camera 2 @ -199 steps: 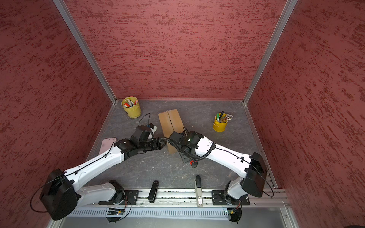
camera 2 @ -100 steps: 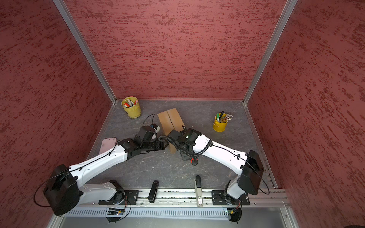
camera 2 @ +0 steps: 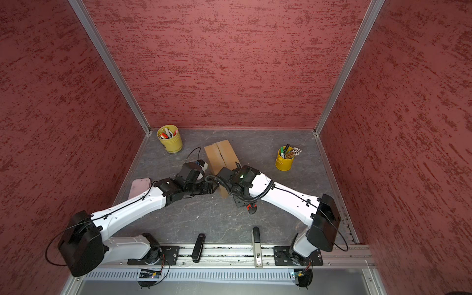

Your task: Unpack the express box

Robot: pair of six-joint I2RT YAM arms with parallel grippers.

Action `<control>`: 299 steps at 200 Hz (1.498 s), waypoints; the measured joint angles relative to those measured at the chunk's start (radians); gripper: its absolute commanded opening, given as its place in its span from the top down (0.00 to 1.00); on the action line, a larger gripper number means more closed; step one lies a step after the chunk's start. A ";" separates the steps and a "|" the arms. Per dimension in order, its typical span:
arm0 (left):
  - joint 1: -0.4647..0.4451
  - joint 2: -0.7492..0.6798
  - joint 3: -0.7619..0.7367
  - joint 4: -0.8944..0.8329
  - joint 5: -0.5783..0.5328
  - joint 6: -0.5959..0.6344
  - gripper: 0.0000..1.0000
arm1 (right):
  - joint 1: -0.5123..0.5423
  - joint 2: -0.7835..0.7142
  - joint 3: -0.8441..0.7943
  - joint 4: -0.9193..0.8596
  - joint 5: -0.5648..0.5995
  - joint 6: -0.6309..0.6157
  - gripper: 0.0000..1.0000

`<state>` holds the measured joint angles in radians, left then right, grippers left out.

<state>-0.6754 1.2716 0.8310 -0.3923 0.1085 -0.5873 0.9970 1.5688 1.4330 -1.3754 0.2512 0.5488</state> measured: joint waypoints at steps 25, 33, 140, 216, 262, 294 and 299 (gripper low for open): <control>0.000 0.000 0.002 0.000 -0.005 0.000 0.35 | 0.000 0.006 0.000 -0.002 0.000 -0.001 1.00; 0.000 0.001 0.004 -0.002 -0.006 0.000 0.35 | 0.000 0.008 0.001 -0.003 0.000 -0.001 1.00; 0.000 0.012 0.017 -0.007 -0.017 0.000 0.35 | 0.001 0.020 0.017 -0.012 0.004 -0.003 1.00; -0.005 0.015 0.018 -0.003 -0.022 0.000 0.35 | 0.002 0.023 0.017 -0.012 0.004 -0.001 1.00; -0.014 0.018 0.018 0.001 -0.034 -0.001 0.35 | 0.002 0.023 0.017 -0.012 0.004 0.005 1.00; -0.021 0.021 0.020 0.004 -0.041 -0.002 0.35 | 0.002 0.032 0.022 -0.014 0.004 0.011 1.00; -0.022 0.022 0.021 0.004 -0.041 -0.002 0.35 | 0.002 0.034 0.026 -0.015 0.004 0.012 1.00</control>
<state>-0.6971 1.2934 0.8516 -0.3885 0.0673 -0.5892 0.9989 1.6032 1.4590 -1.3907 0.2554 0.5610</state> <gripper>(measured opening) 0.649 0.391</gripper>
